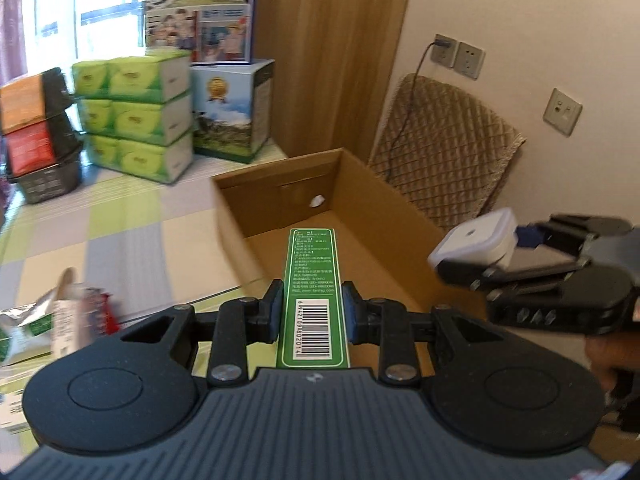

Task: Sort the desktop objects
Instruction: 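Carry the plug and green box to the cardboard box and release both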

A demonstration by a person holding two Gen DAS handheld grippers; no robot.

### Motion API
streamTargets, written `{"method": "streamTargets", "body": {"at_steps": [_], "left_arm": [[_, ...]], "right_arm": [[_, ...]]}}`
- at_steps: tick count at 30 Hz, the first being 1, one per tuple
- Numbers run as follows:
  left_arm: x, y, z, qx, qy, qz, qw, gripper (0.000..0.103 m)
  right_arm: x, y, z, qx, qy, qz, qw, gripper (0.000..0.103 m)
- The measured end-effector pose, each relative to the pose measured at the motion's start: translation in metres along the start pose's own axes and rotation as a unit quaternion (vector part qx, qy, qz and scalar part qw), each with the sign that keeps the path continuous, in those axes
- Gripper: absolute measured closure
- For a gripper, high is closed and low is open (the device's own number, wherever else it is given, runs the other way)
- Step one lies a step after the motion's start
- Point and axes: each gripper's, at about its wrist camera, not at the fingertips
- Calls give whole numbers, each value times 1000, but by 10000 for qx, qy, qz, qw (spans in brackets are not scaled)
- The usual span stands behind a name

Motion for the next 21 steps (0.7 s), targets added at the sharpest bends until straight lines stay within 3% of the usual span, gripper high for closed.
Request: {"method": "streamTargets", "body": {"at_steps": [13, 21], "left_arm": [[-24, 6, 54, 85, -278, -128, 9995, 78], [-17, 1, 41, 20, -86, -63, 9999, 78]], "right_arm": [[-23, -10, 26, 184, -64, 99, 9998, 40], [-20, -14, 32, 242, 40, 125, 9996, 40]]}}
Point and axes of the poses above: each gripper's, at about its wrist camera, not at the fingertips, and z roughly the way its jaws point, x to its left, y to its top, and after that the axes turned 10 degrees about z, right-handed
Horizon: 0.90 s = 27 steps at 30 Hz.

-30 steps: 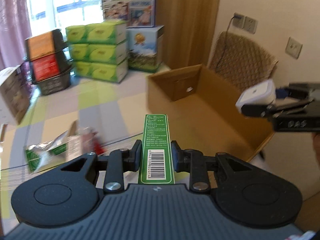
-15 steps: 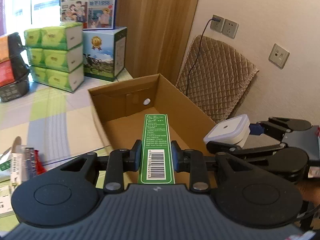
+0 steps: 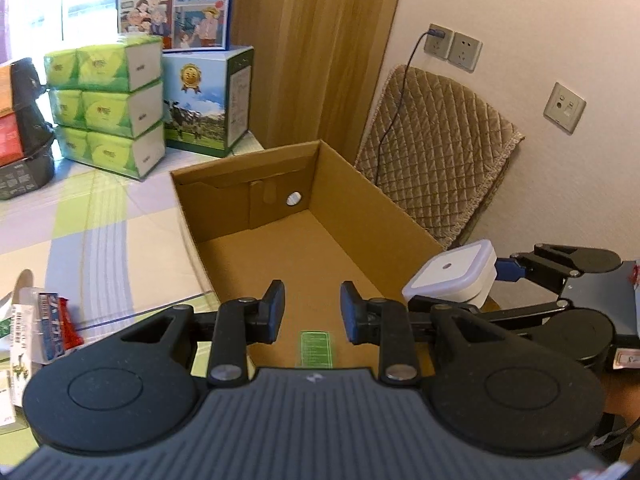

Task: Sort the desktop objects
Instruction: 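Carry the plug and green box to the cardboard box and release both, then move both open tools back over the table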

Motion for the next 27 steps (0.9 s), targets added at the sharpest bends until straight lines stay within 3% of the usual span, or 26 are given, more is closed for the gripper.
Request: {"method": "streamTargets", "body": {"at_steps": [5, 6, 7, 9, 12, 16, 27], "left_arm": [[8, -6, -13, -44, 93, -106, 9999, 77], [9, -8, -16, -54, 112, -133, 9998, 75], [11, -9, -19, -65, 123, -165, 9998, 70], [13, -12, -23, -48, 163, -234, 9996, 67], [17, -17, -31, -20, 174, -268, 9995, 66], [22, -25, -44, -48, 240, -352, 9991, 56], [39, -54, -90, -73, 525, -500, 9973, 40]], "right_arm": [[4, -1, 2, -4, 164, 33, 9999, 40], [5, 0, 2, -19, 232, 38, 9997, 37], [6, 0, 1, -55, 236, 32, 9997, 27], [7, -1, -4, -180, 213, 6, 9996, 21], [9, 0, -12, -227, 240, 32, 9994, 20], [16, -5, -24, -219, 261, 45, 9994, 20], [61, -24, -56, -137, 478, 221, 9985, 11]]}}
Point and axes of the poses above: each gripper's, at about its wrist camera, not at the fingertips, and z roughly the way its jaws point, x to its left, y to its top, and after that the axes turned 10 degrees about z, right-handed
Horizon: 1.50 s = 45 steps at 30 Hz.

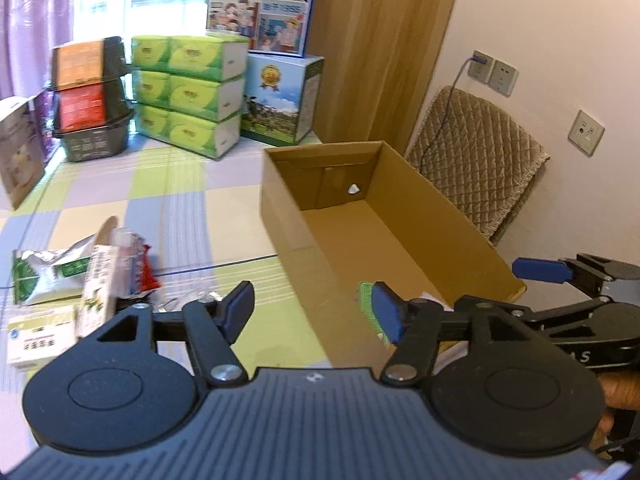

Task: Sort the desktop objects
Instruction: 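Move both open tools back over the table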

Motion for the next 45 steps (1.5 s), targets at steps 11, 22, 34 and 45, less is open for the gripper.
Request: {"method": "streamTargets", "body": {"at_steps": [11, 22, 34, 45], "left_arm": [[37, -27, -49, -97, 374, -163, 9991, 28], [90, -64, -86, -56, 978, -356, 9946, 16], [154, -113, -96, 231, 1608, -552, 9852, 2], [189, -134, -49, 361, 1605, -562, 9848, 2]], "right_arm": [[56, -18, -12, 59, 335, -164, 9993, 7], [110, -32, -2, 173, 751, -435, 9961, 5], [149, -59, 41, 523, 962, -666, 9917, 2], [154, -72, 95, 595, 1005, -689, 9908, 2]]}}
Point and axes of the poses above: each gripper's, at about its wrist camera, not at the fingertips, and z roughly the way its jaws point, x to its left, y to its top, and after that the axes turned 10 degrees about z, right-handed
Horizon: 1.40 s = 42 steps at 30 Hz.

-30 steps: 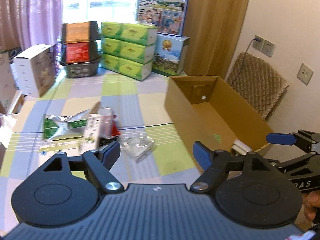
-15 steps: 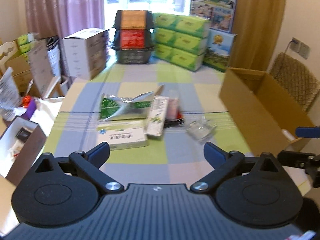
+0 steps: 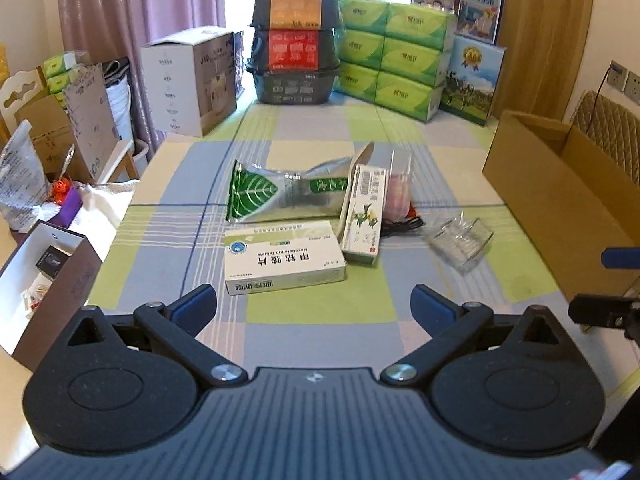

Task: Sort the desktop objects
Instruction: 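Move both open tools back over the table, then grasp the bagged soap dish with the right tool while the left grasps the Mecobalamin box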

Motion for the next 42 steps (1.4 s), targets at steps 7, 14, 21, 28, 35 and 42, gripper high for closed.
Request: {"method": "streamTargets", "body": {"at_steps": [7, 14, 21, 28, 35, 42], "left_arm": [[13, -7, 39, 60, -101, 183, 9998, 2], [20, 16, 73, 106, -496, 1671, 9846, 2], [25, 35, 113, 498, -1201, 2964, 9462, 2], [38, 46, 158, 893, -1568, 3351, 9247, 2], [36, 44, 185, 1165, -1797, 3692, 9043, 4], [38, 45, 184, 1262, -1896, 3404, 9123, 18]], "right_arm": [[-8, 7, 39, 181, 18, 74, 9998, 2], [-8, 23, 80, 601, -25, -656, 9960, 2], [-19, 52, 124, 1188, -323, -1317, 9836, 2], [-29, 67, 162, 1820, -474, -1640, 9684, 2], [-38, 73, 185, 2010, -535, -1534, 9660, 2], [-42, 73, 205, 2107, -475, -1196, 9690, 2]]}}
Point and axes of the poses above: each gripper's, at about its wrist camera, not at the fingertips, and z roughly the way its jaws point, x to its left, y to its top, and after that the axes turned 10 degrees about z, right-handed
